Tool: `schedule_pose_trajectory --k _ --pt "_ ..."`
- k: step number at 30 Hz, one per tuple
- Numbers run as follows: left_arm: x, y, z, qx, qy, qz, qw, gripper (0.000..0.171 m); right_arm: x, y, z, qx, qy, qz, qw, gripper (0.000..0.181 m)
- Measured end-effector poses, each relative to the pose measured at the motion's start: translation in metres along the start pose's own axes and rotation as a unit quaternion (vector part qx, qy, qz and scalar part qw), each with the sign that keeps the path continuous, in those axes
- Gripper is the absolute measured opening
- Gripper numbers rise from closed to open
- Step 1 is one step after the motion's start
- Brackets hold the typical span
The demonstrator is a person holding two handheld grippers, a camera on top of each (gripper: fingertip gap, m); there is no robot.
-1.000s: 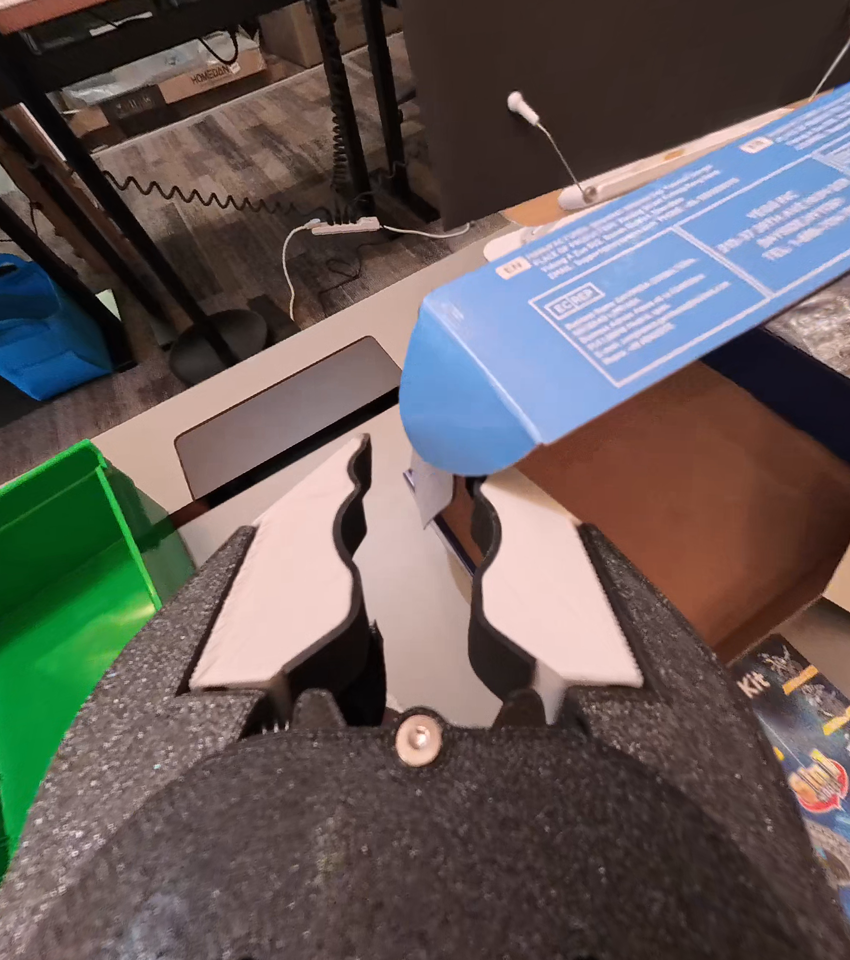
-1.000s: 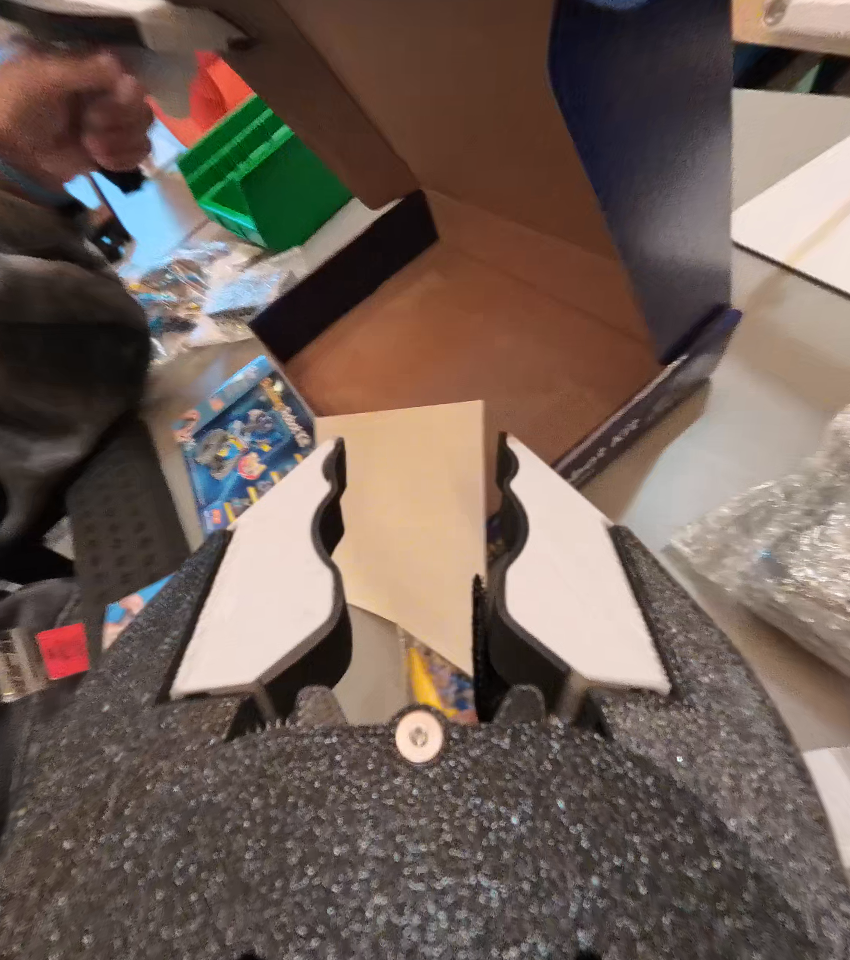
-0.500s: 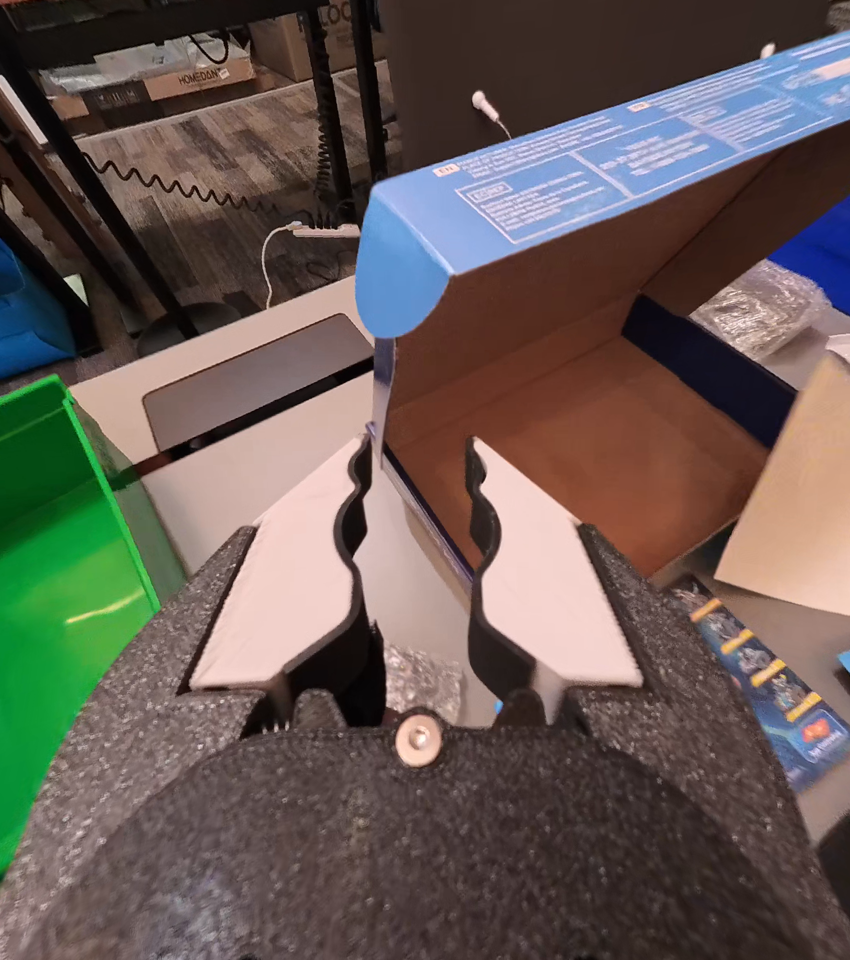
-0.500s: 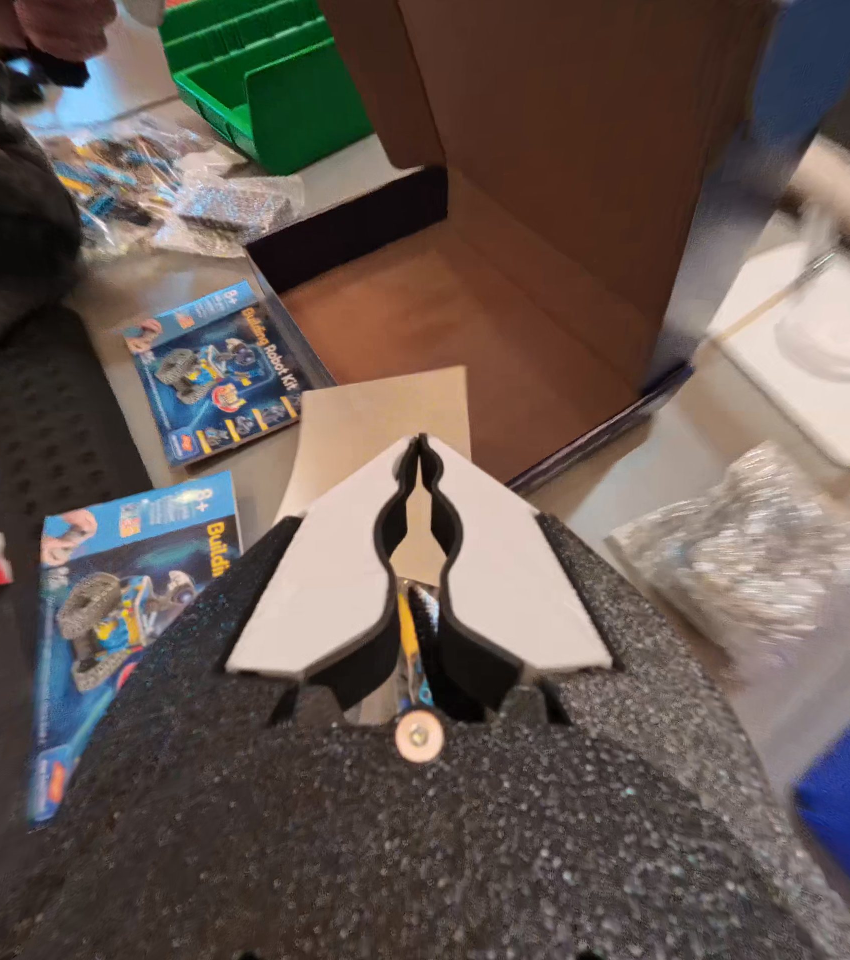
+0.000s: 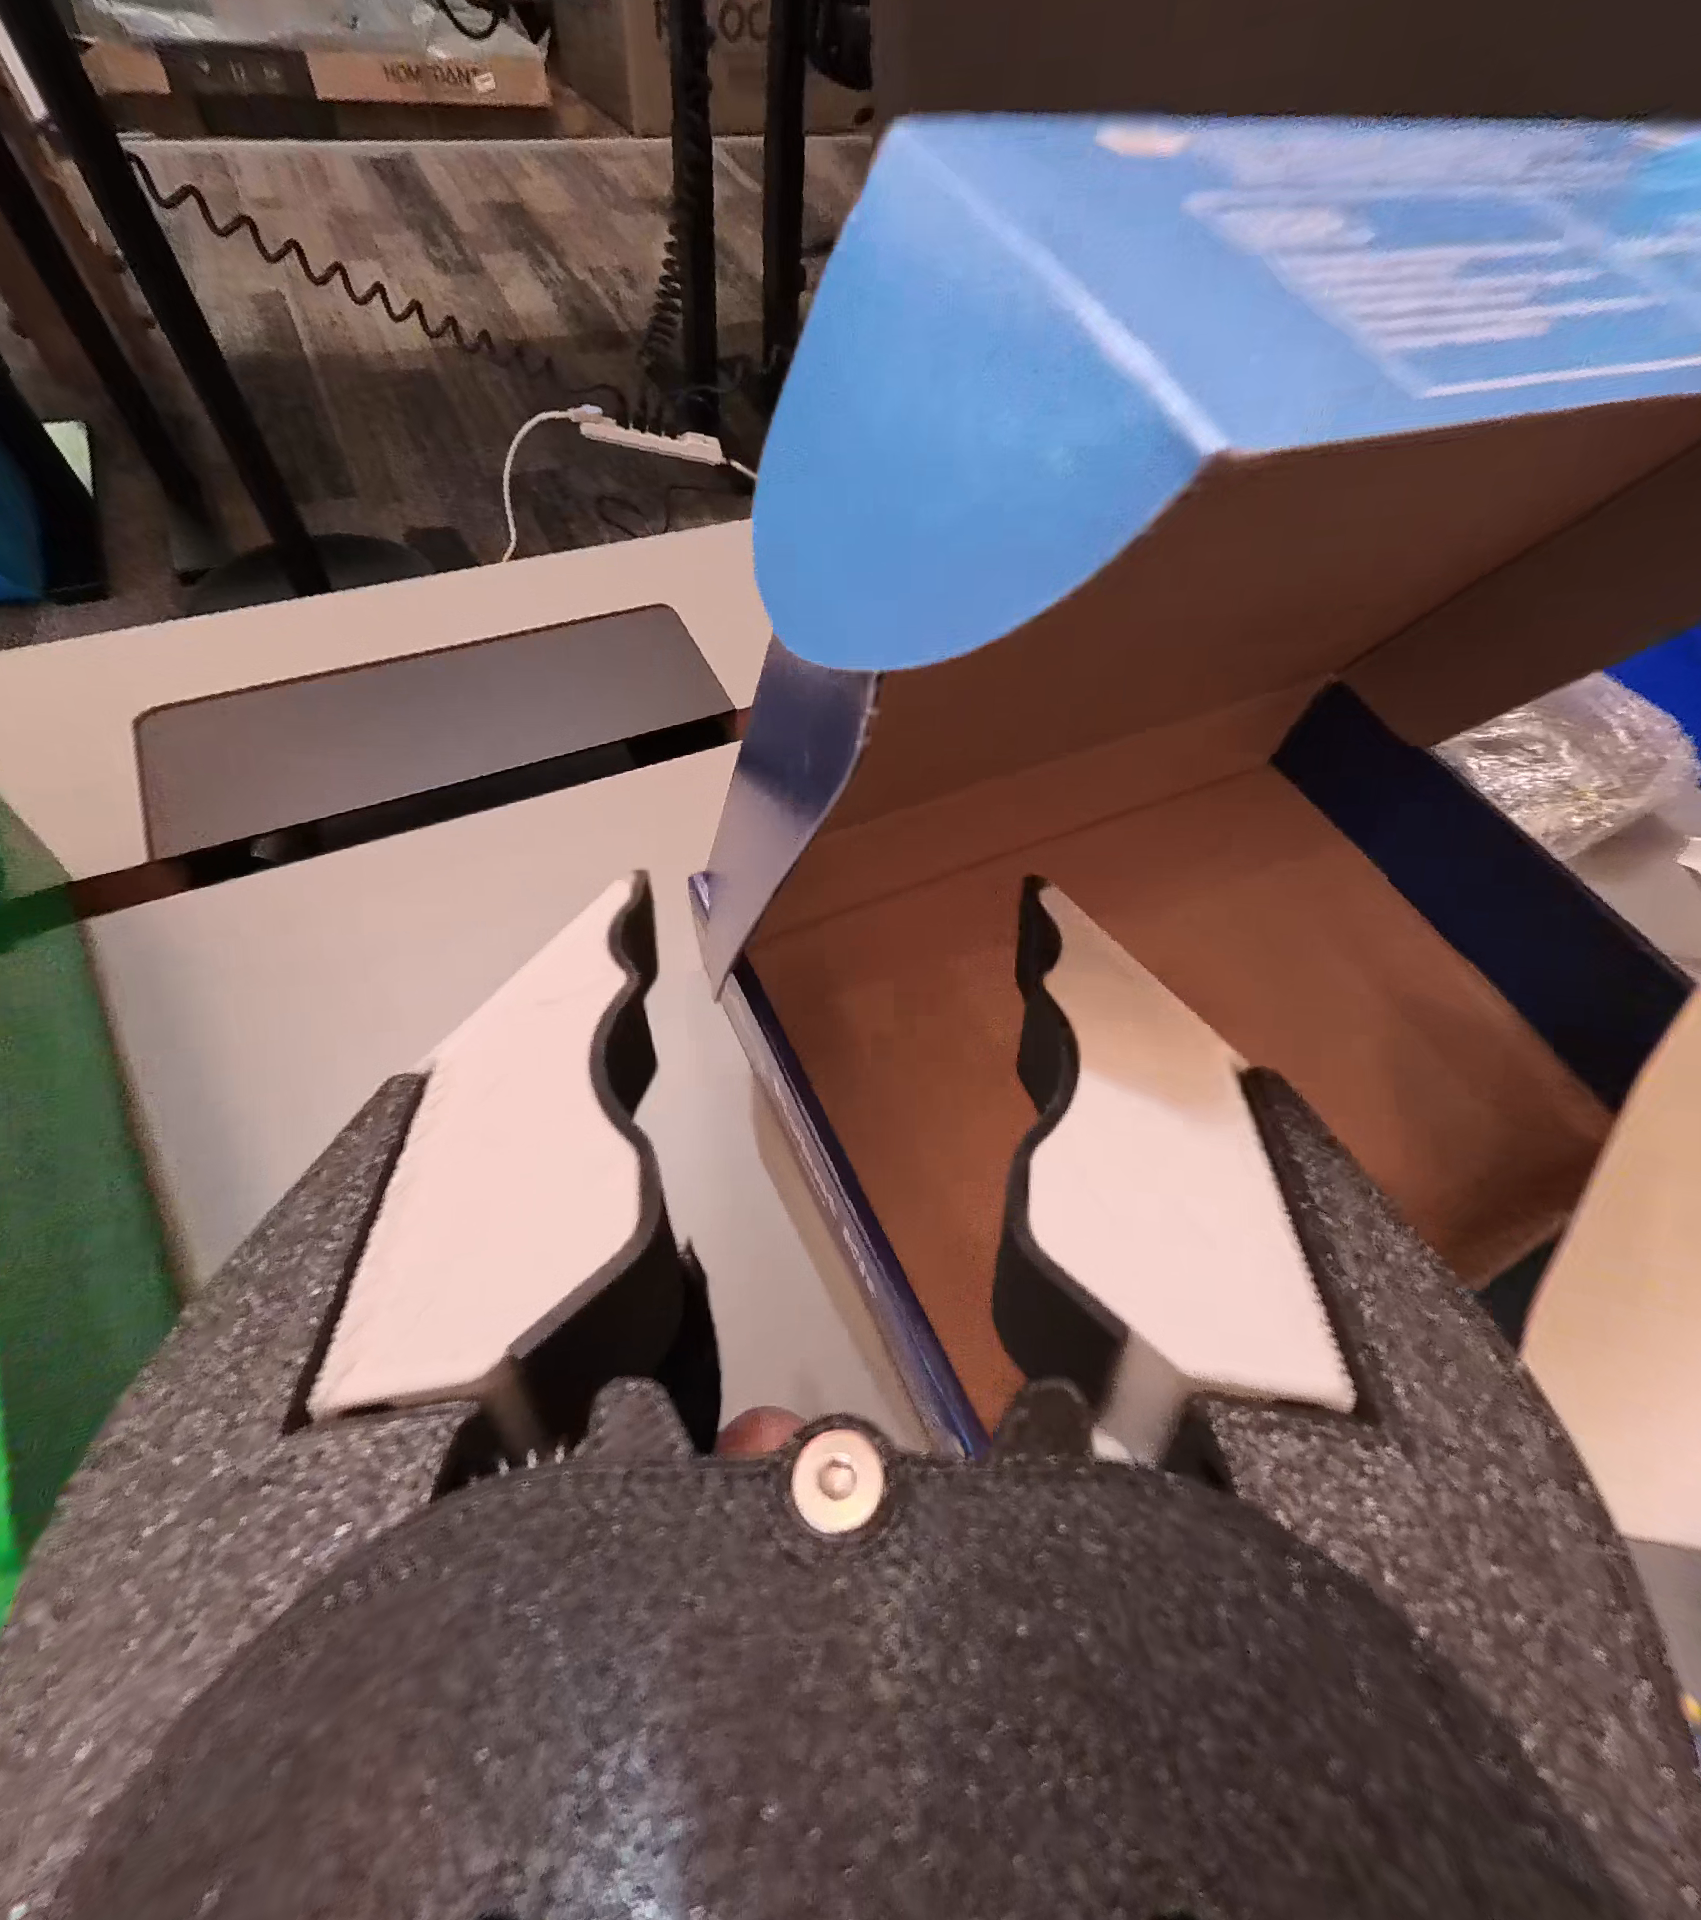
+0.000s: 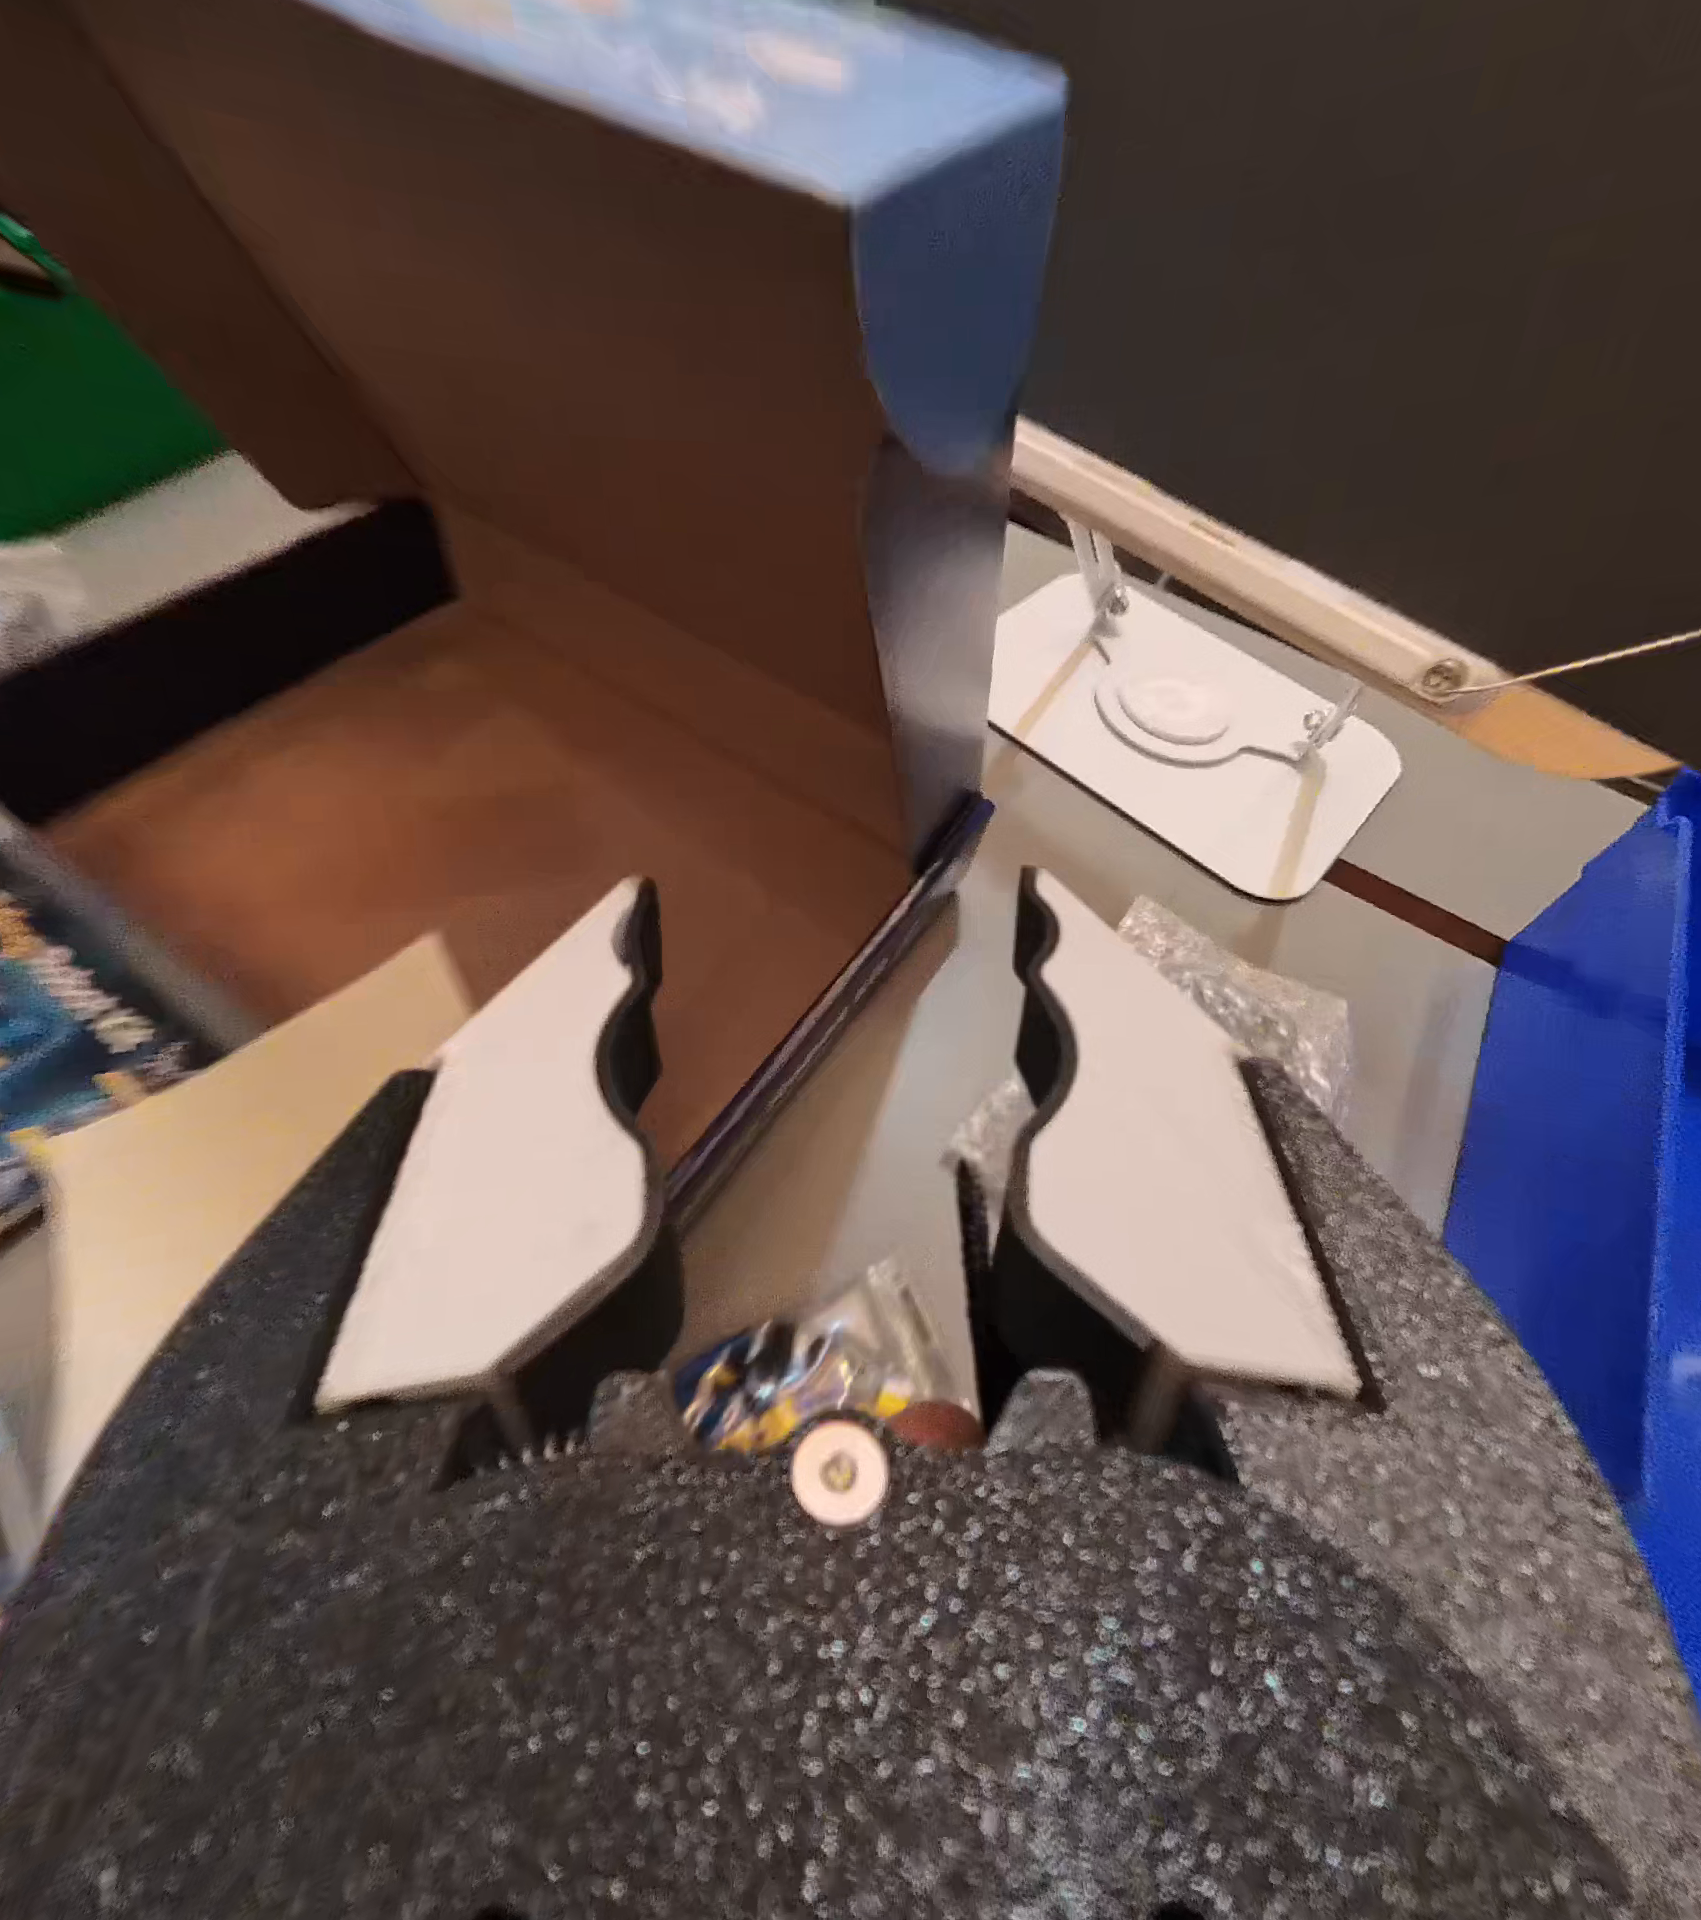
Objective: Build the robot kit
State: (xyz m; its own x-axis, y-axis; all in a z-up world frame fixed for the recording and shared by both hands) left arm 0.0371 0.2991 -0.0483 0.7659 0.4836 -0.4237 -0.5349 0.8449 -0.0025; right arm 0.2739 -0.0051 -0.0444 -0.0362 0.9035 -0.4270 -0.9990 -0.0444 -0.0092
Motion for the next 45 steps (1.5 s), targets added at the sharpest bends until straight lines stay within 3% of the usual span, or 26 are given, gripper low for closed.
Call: schedule_pose_trajectory --k 4,7,13,20,23,28,30,32,37,43,45 --pt "0.014 -0.006 0.004 0.001 -0.003 0.003 1.000 0.060 0.060 -0.020 -0.007 0.022 0.062 -0.013 0.998 0.062" --pt "0.007 -0.013 0.015 -0.002 -0.028 -0.008 1.000 0.051 0.072 -0.014 0.013 0.021 0.009 0.005 1.000 0.045" --pt "0.002 -0.011 0.012 0.020 -0.015 0.008 1.000 0.050 0.090 -0.010 0.017 0.024 0.044 0.012 0.999 0.043" --pt "-0.025 -0.013 -0.050 0.126 0.043 0.006 0.991 0.044 0.073 0.016 -0.037 -0.011 0.113 0.023 0.993 0.056" --pt "-0.054 -0.006 -0.068 0.143 0.038 0.002 0.989 0.055 0.041 0.026 -0.055 -0.033 0.127 0.023 0.991 0.063" --pt "-0.083 -0.013 -0.069 0.199 -0.037 0.023 0.979 0.062 0.003 0.052 -0.040 -0.057 0.050 0.042 0.996 0.057" --pt "-0.087 -0.031 -0.072 0.170 -0.028 -0.044 0.984 0.062 0.004 0.065 -0.031 -0.043 0.026 0.076 0.996 0.057" --pt "-0.090 -0.038 -0.074 0.122 -0.012 -0.084 0.989 0.069 0.005 0.073 -0.028 -0.010 0.021 0.096 0.995 0.071" --pt "-0.098 -0.033 -0.085 0.079 0.002 -0.089 0.993 0.061 0.000 0.079 -0.036 0.002 0.022 0.108 0.994 0.053" --pt "-0.093 -0.038 -0.125 0.115 0.109 -0.019 0.987 0.048 0.015 0.091 -0.077 -0.051 0.147 0.070 0.985 0.039" --pt "-0.097 -0.039 -0.132 0.127 0.132 -0.002 0.983 0.043 0.016 0.092 -0.081 -0.043 0.154 0.072 0.985 0.035"
Point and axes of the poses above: each gripper's, where its closed fingertips meet, x out along the fingers, z out of its top, y = z × x across the jaws, the point moved 6 cm from there along -x, back along the fingers, and after that the axes turned 14 degrees about z, right-handed, at the moved point
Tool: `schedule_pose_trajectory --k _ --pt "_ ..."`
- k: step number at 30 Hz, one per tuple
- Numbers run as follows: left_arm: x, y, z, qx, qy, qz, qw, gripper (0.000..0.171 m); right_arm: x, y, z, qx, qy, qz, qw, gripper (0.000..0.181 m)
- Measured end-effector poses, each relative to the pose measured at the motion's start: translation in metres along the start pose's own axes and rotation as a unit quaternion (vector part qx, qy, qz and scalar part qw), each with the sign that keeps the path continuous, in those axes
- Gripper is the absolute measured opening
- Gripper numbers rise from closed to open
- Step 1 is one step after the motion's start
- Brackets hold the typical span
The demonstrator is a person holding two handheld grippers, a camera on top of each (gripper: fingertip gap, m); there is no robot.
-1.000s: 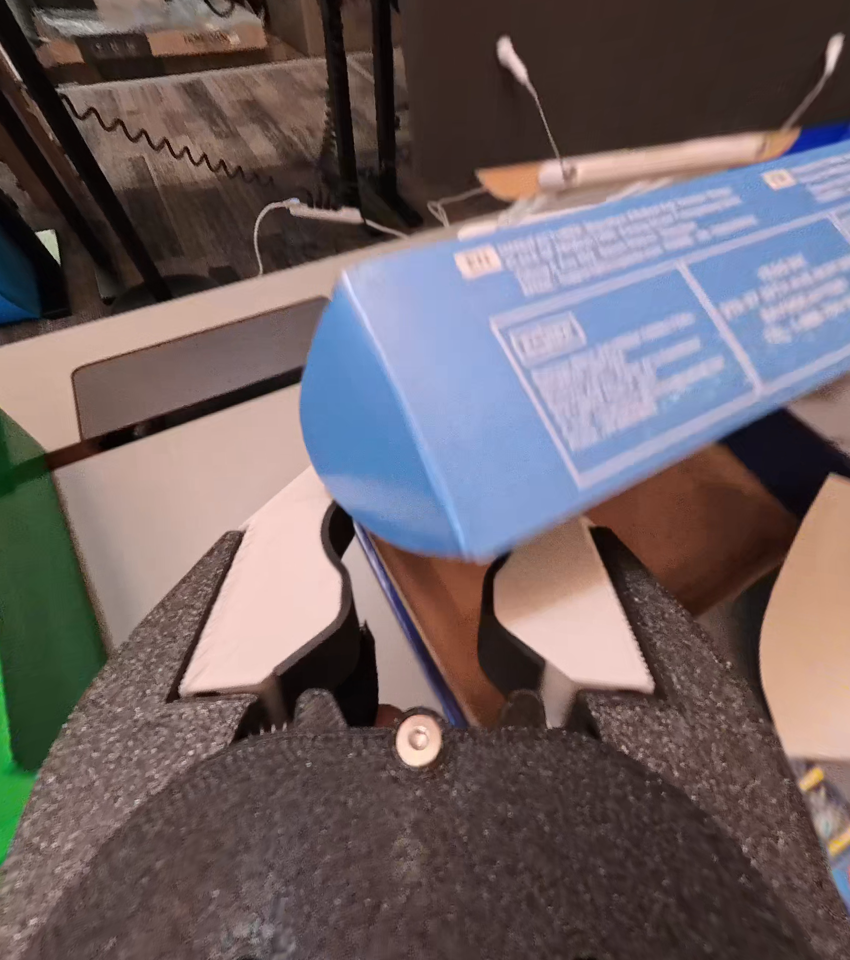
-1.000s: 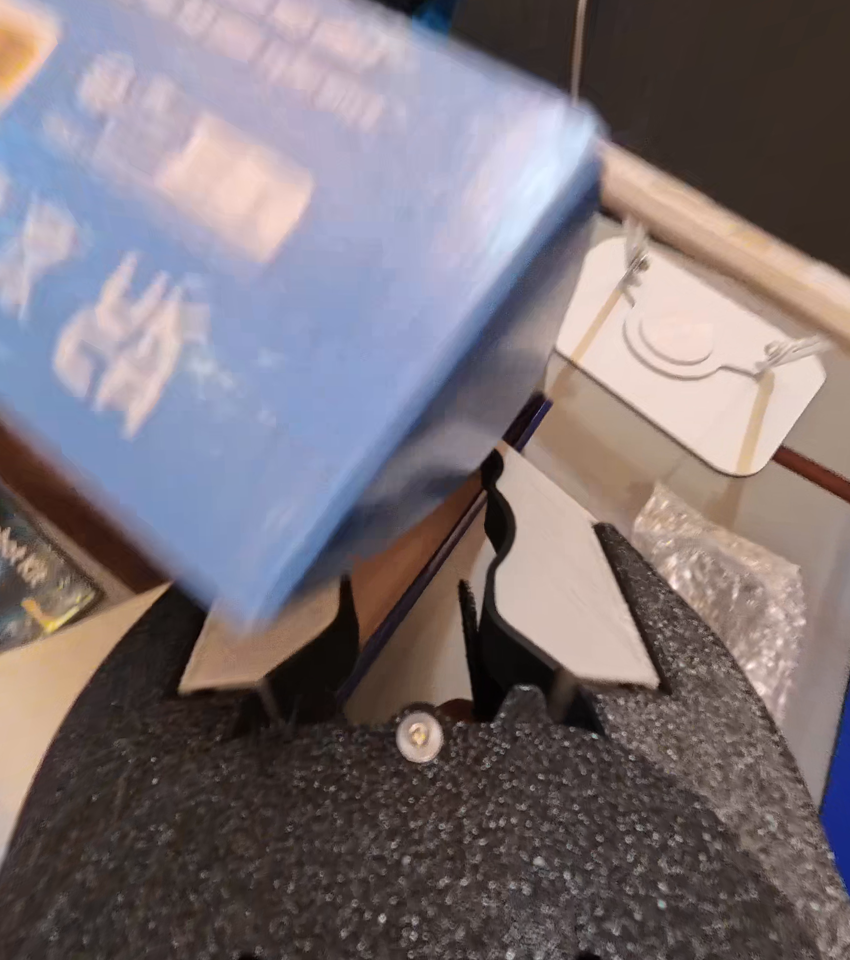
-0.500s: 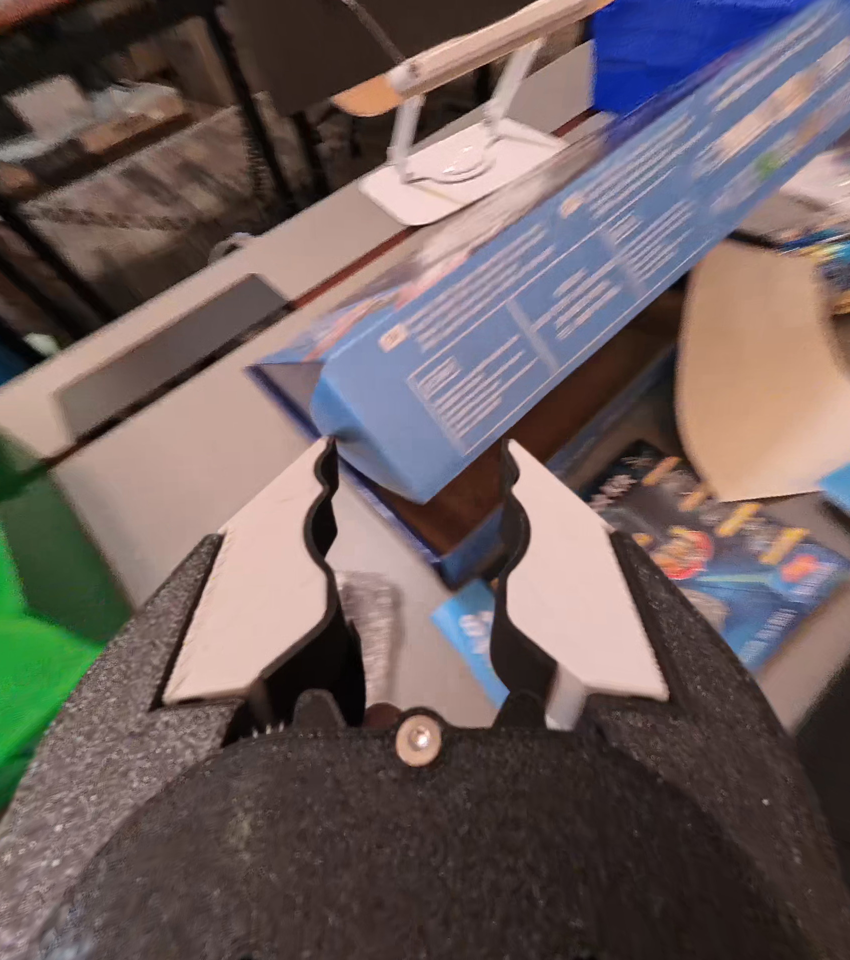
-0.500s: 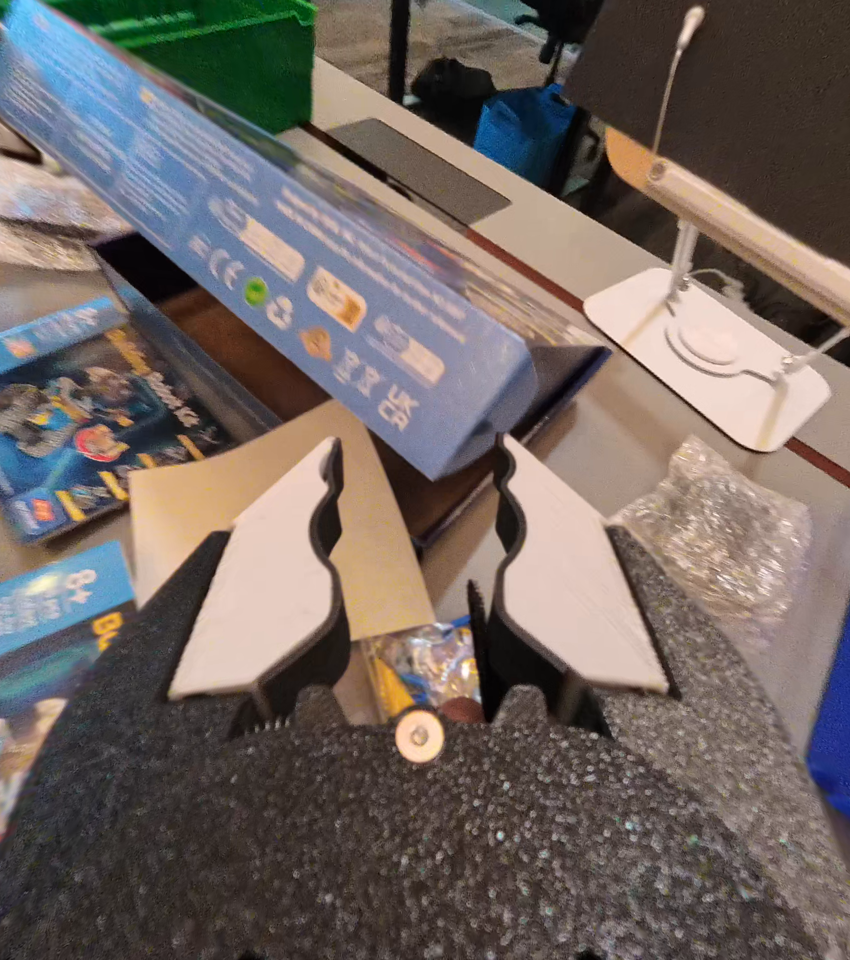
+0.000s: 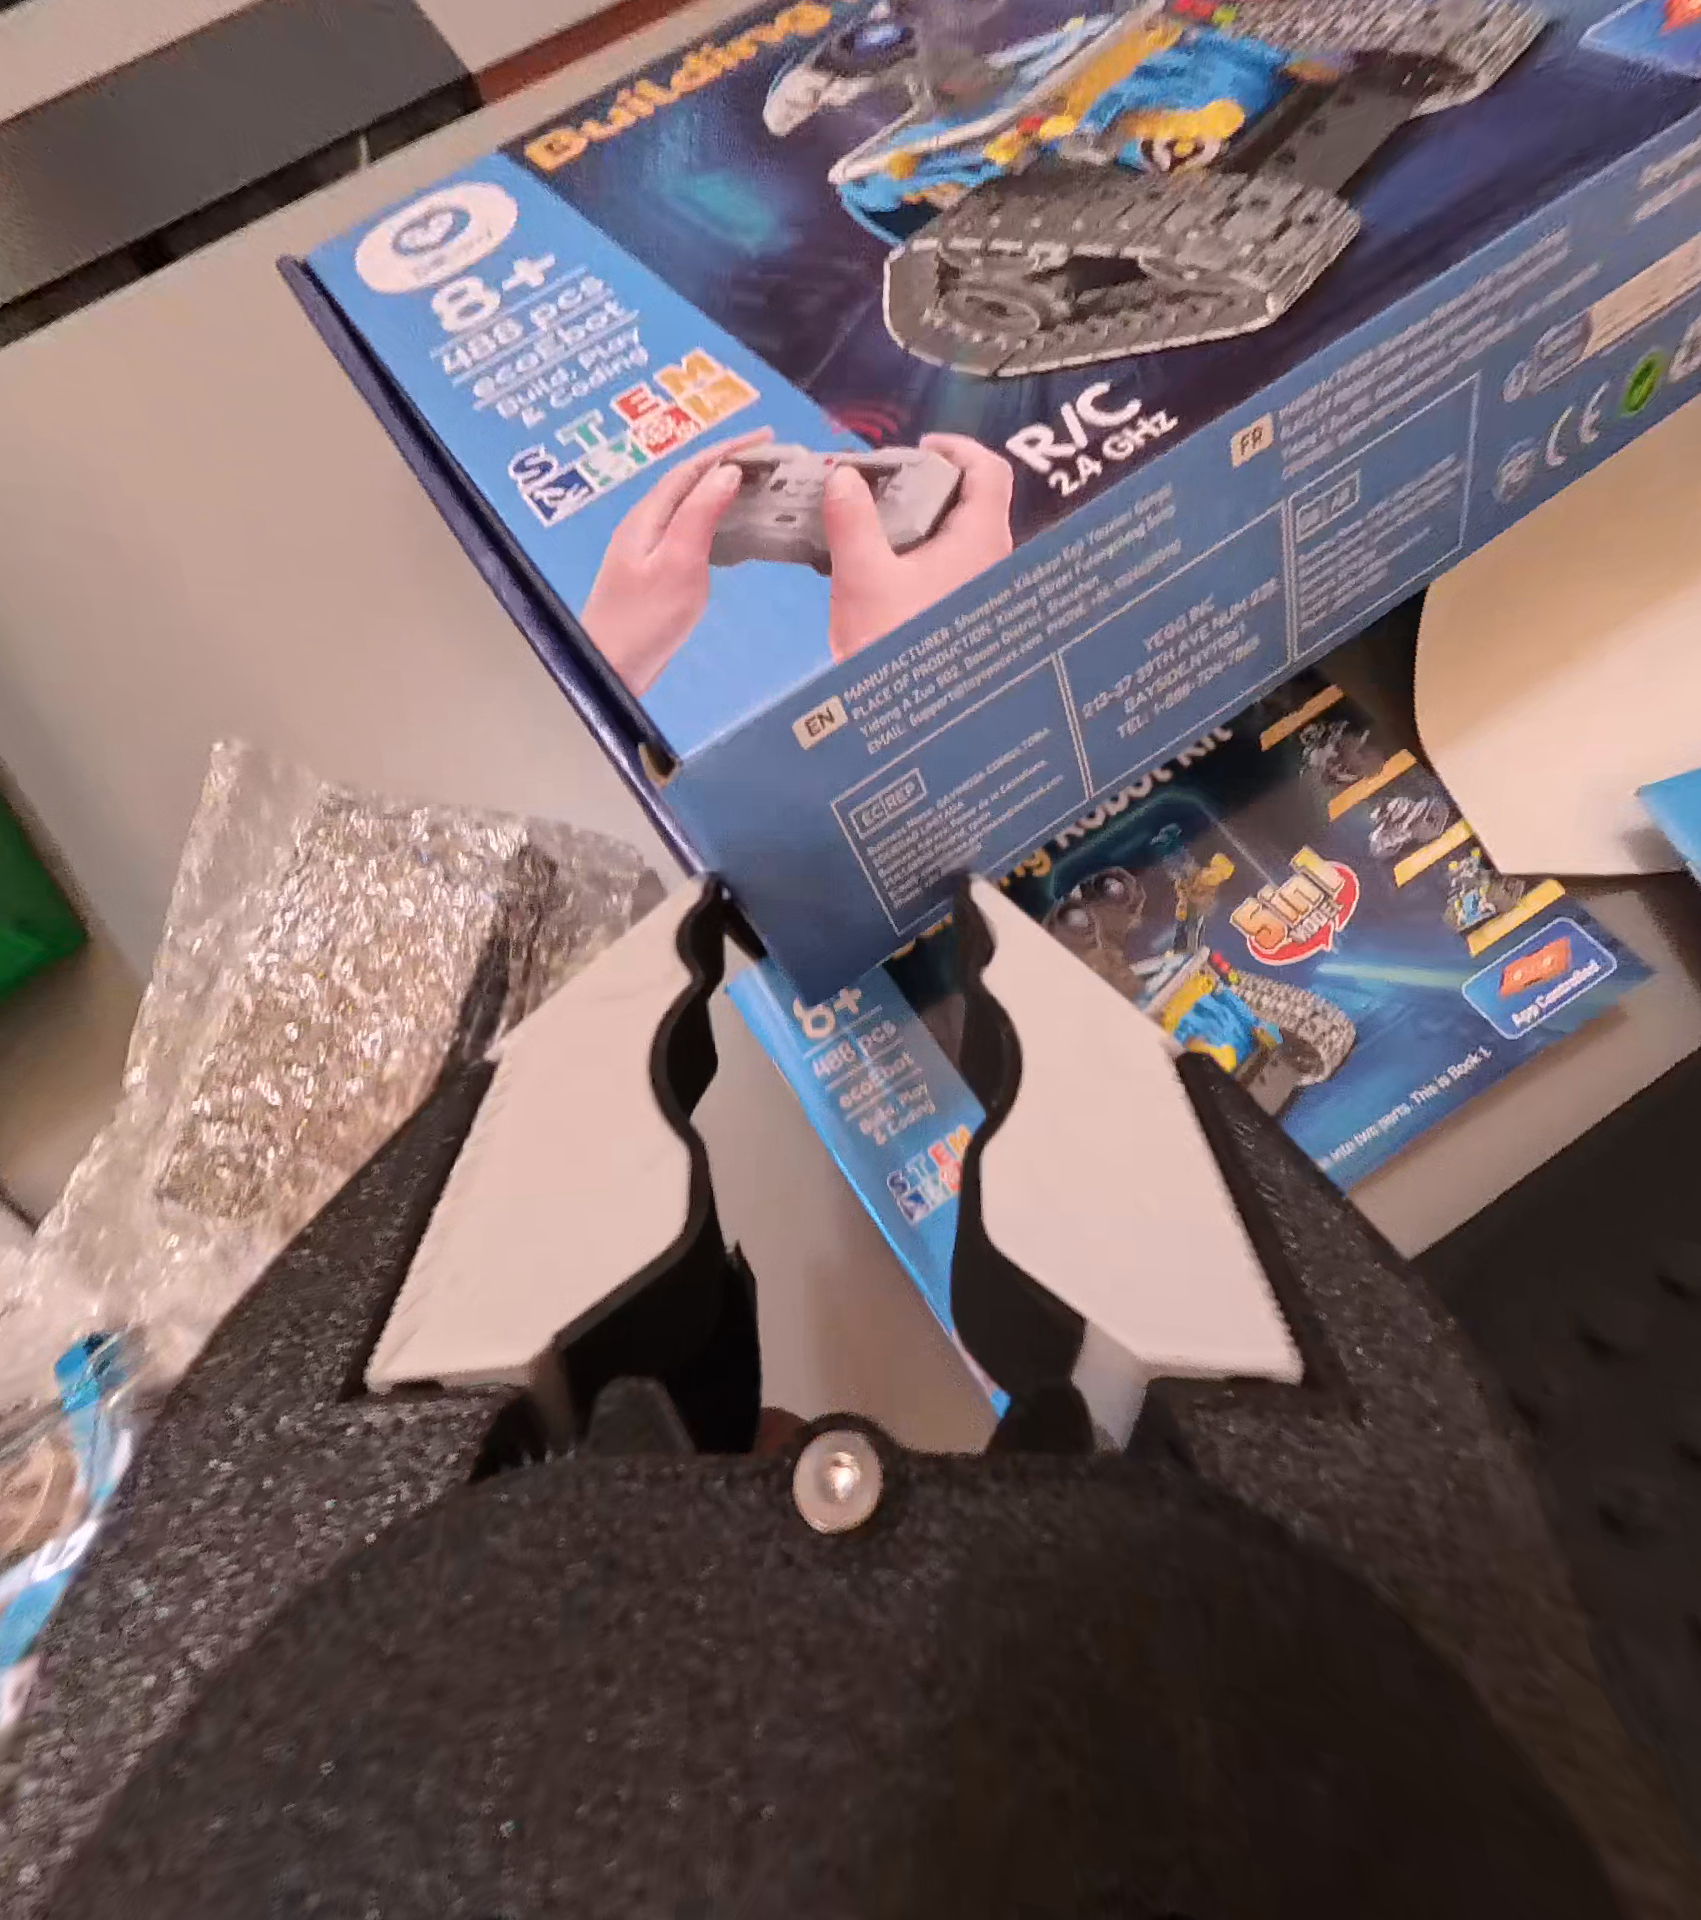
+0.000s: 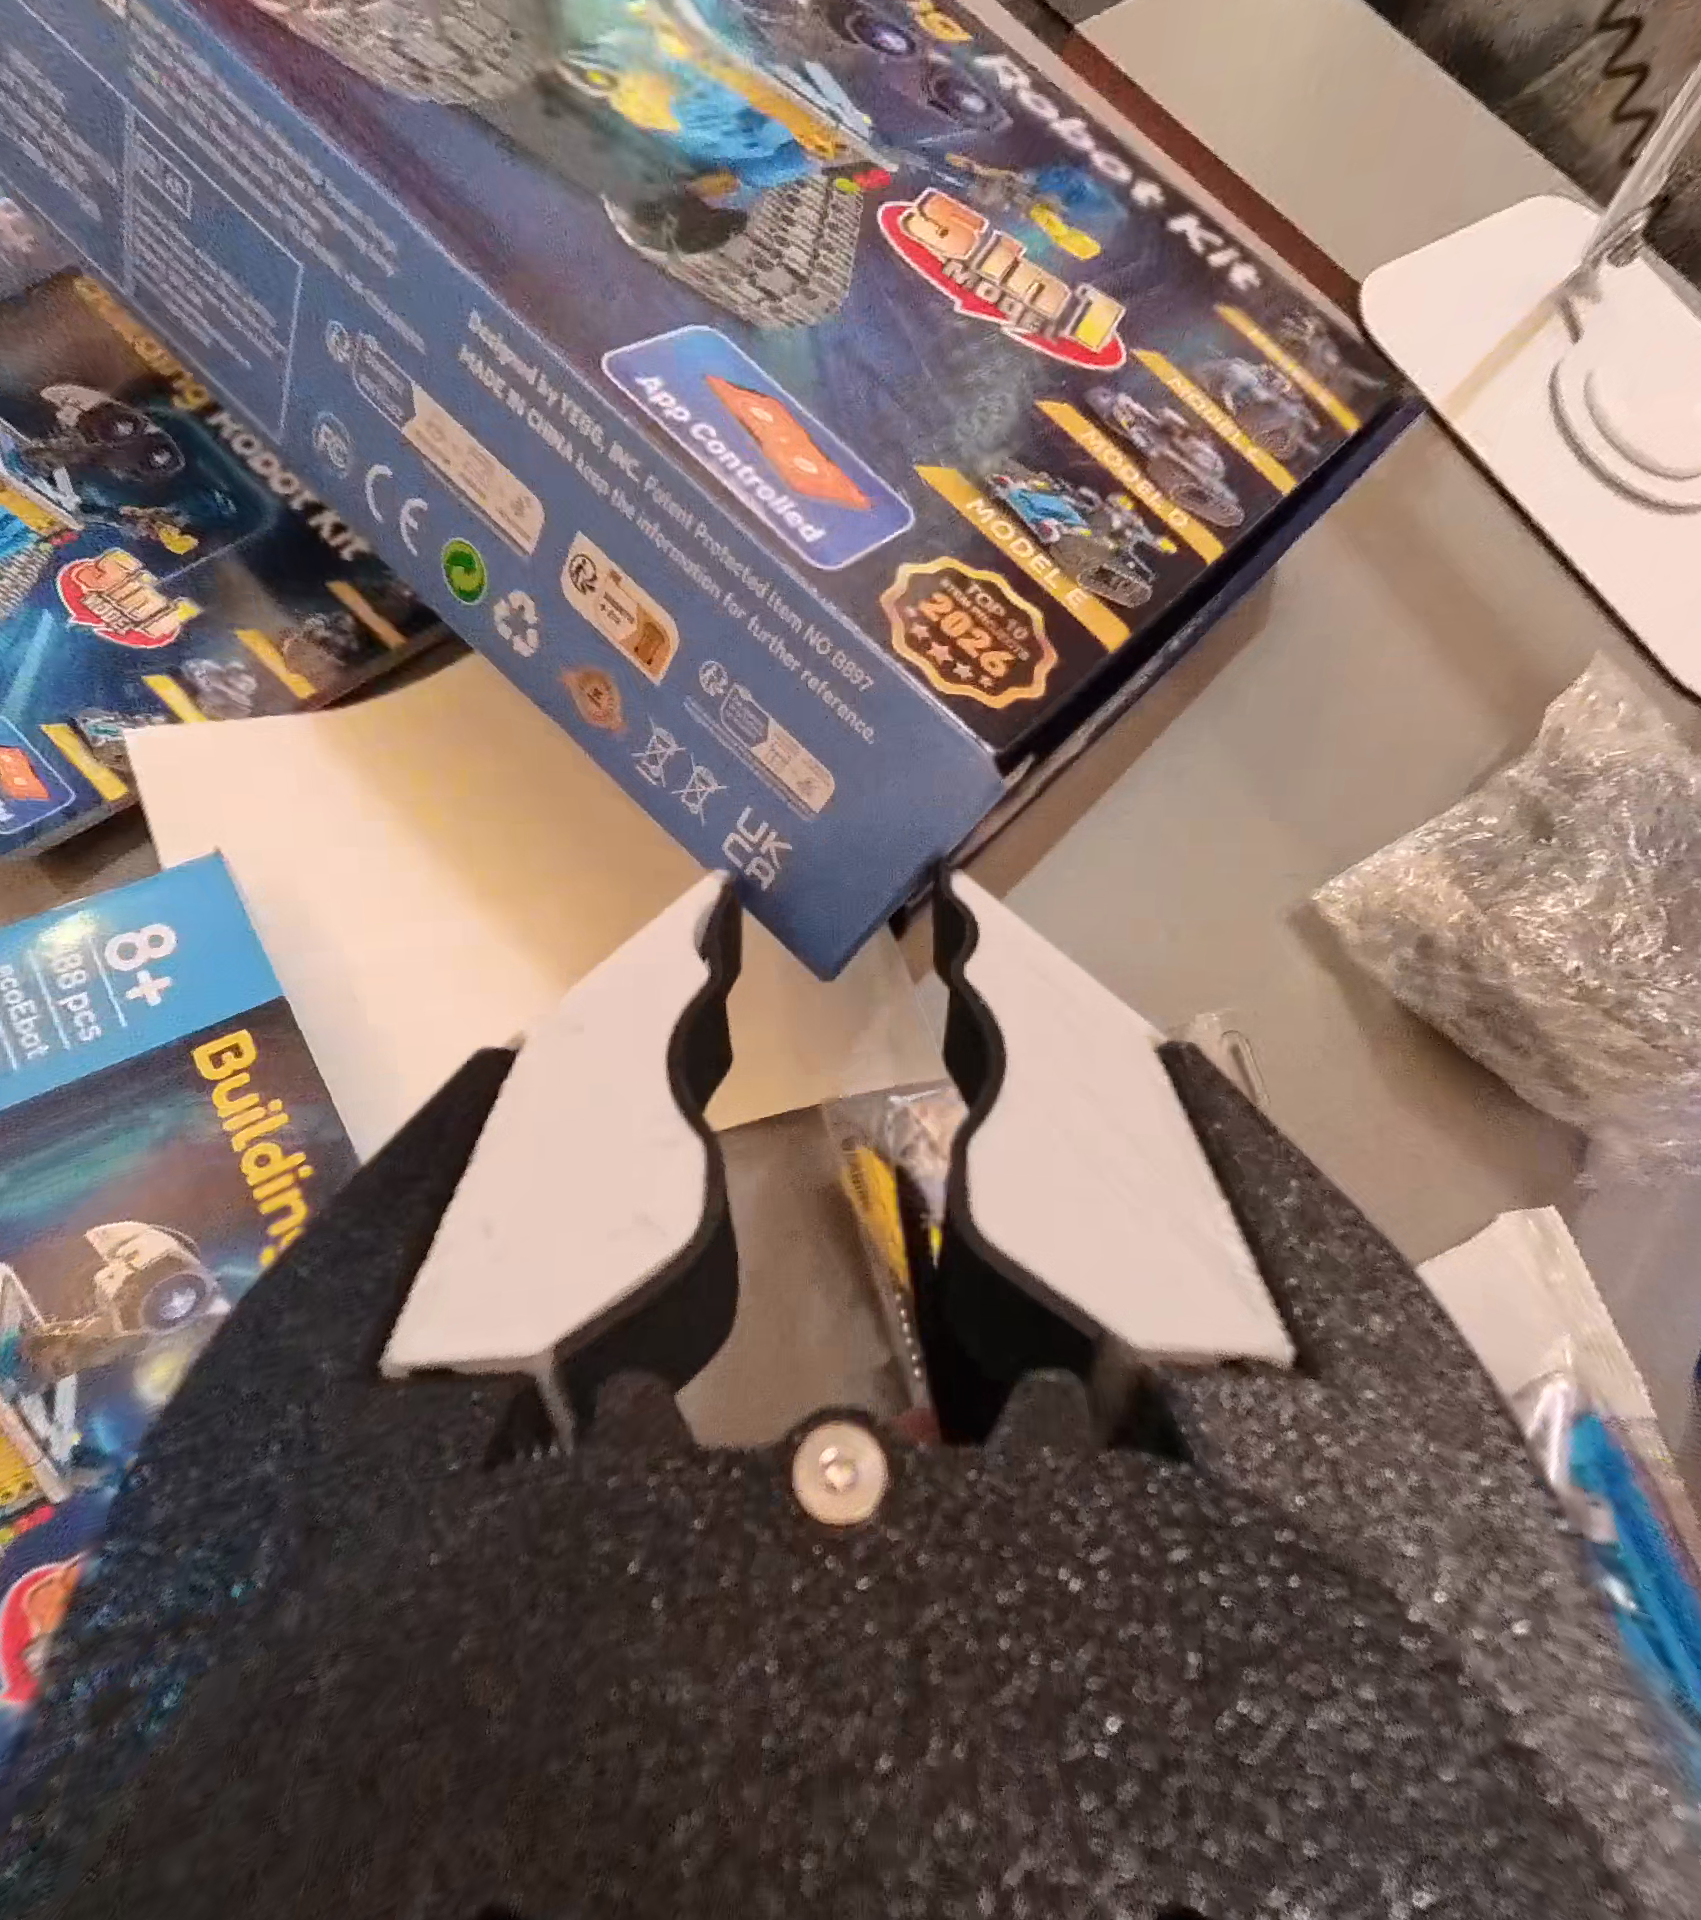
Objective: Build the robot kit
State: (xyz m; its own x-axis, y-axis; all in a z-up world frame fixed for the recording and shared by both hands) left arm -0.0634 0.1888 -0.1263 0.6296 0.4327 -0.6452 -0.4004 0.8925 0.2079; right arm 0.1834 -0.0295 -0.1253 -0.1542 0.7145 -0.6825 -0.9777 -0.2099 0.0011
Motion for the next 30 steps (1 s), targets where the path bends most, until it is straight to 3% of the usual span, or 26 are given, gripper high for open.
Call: schedule_pose_trajectory --k 4,6,8,11,15,16,19,20,22,27,30 --pt "-0.019 0.002 0.005 -0.001 0.005 0.001 1.000 0.041 -0.015 0.003 0.011 0.044 -0.027 0.033 0.998 0.035" --pt "-0.027 0.004 0.005 0.017 -0.023 -0.002 1.000 0.040 -0.026 0.002 0.016 0.034 -0.052 0.021 0.998 0.037" --pt "-0.029 0.007 -0.001 0.032 -0.051 0.009 0.998 0.049 -0.030 -0.003 0.009 0.014 -0.043 -0.014 0.999 0.049" --pt "-0.031 0.012 -0.006 0.081 -0.111 0.070 0.988 0.062 -0.017 -0.008 -0.017 0.022 0.008 0.003 1.000 0.055" --pt "-0.042 -0.025 0.019 0.186 -0.192 0.071 0.961 0.072 0.012 -0.012 -0.036 0.053 0.040 0.055 0.996 0.058" --pt "-0.041 -0.036 0.027 0.221 -0.201 0.081 0.951 0.072 0.017 -0.015 -0.037 0.051 0.055 0.050 0.996 0.054" --pt "-0.028 -0.063 0.041 0.358 -0.212 0.150 0.897 0.072 0.018 -0.015 -0.037 0.027 0.078 0.053 0.995 0.013" --pt "-0.022 -0.068 0.043 0.404 -0.213 0.187 0.870 0.072 0.013 -0.014 -0.037 0.016 0.082 0.051 0.995 0.000" --pt "-0.010 -0.078 0.038 0.457 -0.201 0.207 0.841 0.072 -0.006 -0.011 -0.039 -0.008 0.092 0.054 0.994 0.000" --pt "0.012 -0.086 0.040 0.484 -0.194 0.244 0.818 0.069 -0.081 -0.006 -0.034 -0.056 0.143 -0.010 0.988 0.000" --pt "0.019 -0.082 0.054 0.472 -0.199 0.270 0.815 0.066 -0.121 -0.007 -0.021 -0.059 0.129 -0.071 0.987 0.000"
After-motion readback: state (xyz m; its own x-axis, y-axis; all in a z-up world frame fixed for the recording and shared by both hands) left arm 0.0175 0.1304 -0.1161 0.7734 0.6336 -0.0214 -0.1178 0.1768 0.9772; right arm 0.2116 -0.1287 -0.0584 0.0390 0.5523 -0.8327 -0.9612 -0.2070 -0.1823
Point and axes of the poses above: each gripper's, where its closed fingertips meet, x out along the fingers, z out of its top, y = z × x across the jaws, the point moved 6 cm from there along -x, back along the fingers, and after that the axes turned 14 degrees about z, right-handed, at the moved point
